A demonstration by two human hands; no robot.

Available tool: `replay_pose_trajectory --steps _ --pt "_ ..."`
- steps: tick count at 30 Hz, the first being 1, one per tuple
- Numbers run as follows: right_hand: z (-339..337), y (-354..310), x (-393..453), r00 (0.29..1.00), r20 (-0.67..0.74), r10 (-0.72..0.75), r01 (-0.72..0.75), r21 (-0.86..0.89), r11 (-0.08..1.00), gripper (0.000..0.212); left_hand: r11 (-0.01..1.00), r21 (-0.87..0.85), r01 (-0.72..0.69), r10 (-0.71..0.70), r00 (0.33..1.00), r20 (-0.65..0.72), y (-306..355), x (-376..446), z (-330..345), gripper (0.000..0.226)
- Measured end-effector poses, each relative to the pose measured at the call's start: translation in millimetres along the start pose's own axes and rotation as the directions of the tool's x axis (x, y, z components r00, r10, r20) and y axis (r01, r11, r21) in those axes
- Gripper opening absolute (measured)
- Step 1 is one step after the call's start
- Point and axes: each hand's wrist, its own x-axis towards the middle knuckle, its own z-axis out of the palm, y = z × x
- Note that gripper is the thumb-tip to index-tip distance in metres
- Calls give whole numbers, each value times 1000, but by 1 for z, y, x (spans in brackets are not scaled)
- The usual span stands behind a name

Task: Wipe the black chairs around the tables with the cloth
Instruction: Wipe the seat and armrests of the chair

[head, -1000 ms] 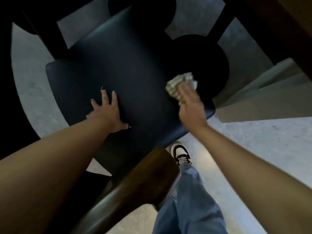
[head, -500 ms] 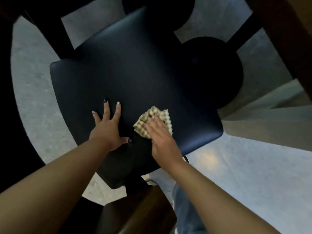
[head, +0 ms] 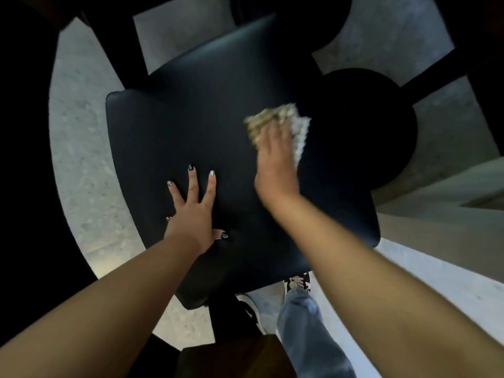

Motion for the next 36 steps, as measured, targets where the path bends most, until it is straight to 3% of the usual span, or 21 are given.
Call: replay_pose_trajectory --steps 3,5,7,9,11,13,17,20,22,25,29,33,35,36 --pt "10 -9 -46 938 99 -333 318 144 937 62 1000 -17 11 -11 1000 -5 3 0 0 120" --pt "-1 1 -38 922 67 -382 358 234 904 57 999 -28 24 -25 1000 -12 4 -1 1 120" --pt "-19 19 -3 975 -58 -216 224 278 934 53 999 -38 27 -28 999 -23 3 -1 3 120" --pt "-38 42 49 985 -162 66 -23 257 966 54 999 -46 29 -29 999 -19 3 -1 3 119" --pt "-51 51 97 909 -191 371 -315 270 910 54 999 -44 32 -33 999 -10 3 0 3 119" --pt "-52 43 127 832 -170 528 -494 209 844 53 999 -36 40 -41 999 -7 4 0 4 118" --pt "-40 11 162 905 -216 367 -377 -7 926 53 998 -14 53 -53 998 -20 5 0 8 119" --pt "-23 -25 166 994 -93 53 -62 -100 993 57 998 6 61 -61 998 -22 5 1 8 117" --pt "-3 -52 142 986 7 -164 163 -130 978 58 998 21 63 -62 998 -15 6 0 6 116" --pt "16 -63 86 951 35 -308 309 -37 950 59 996 49 70 -69 997 -27 7 -1 4 116" --pt "16 -38 17 912 141 -384 376 84 923 65 993 93 73 -73 997 -1 11 -5 -5 119" --pt "2 -5 -33 897 226 -380 353 151 923 64 998 28 49 -51 997 58 9 -16 -20 113" --pt "-15 1 -44 914 292 -282 214 243 946 60 998 -32 54 -51 995 88 11 -29 -24 103" --pt "-26 1 -47 930 326 -172 66 311 948 57 995 -74 60 -53 993 101 13 -36 -28 98"
